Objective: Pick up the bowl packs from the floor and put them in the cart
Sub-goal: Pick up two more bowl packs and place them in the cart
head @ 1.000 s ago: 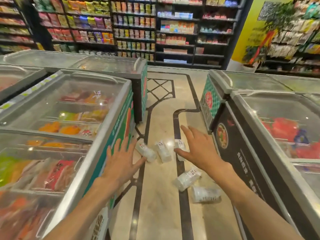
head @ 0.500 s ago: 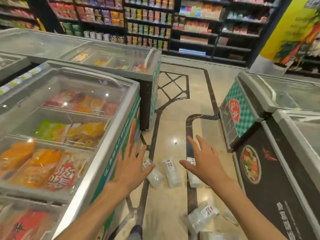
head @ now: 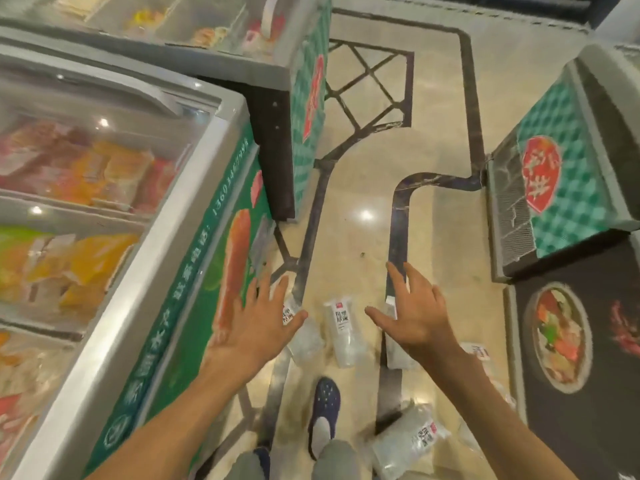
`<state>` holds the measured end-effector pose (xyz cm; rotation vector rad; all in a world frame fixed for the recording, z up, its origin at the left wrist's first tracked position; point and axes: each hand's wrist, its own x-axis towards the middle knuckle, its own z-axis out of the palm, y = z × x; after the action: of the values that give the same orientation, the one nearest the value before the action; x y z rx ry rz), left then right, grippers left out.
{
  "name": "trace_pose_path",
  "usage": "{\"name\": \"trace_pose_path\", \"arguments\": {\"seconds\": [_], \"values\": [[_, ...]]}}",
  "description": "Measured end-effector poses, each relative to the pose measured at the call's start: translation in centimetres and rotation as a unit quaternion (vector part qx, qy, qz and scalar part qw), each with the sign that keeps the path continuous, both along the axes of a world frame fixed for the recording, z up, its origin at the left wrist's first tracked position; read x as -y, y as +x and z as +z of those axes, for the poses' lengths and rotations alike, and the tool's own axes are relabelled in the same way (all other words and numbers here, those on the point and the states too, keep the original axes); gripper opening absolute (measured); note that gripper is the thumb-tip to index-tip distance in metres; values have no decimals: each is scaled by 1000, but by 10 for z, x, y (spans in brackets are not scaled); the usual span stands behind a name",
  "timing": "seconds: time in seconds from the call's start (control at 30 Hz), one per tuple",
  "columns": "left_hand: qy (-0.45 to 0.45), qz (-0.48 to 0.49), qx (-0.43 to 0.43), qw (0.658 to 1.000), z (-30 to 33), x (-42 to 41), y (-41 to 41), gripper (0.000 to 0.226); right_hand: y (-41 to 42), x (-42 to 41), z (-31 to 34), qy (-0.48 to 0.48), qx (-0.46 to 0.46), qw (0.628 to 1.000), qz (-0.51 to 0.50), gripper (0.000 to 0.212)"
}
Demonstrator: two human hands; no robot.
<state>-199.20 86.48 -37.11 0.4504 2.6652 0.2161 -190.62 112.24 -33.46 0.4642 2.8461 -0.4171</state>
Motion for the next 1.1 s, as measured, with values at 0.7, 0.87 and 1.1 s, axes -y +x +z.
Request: {"name": "trace_pose_path", "arguments": {"seconds": [0.7, 0.87, 1.1], "values": [[-6, 411, 204, 888, -589, -75, -83, 135, -67, -32, -539, -89, 116, 987, -65, 97], [25, 494, 234, 837, -655, -101, -83, 144, -46, -30, -590, -96, 130, 985, -67, 97], [42, 520, 109, 846, -695, -86, -56, 134, -36, -29, -623, -98, 110, 986, -80, 97]]}}
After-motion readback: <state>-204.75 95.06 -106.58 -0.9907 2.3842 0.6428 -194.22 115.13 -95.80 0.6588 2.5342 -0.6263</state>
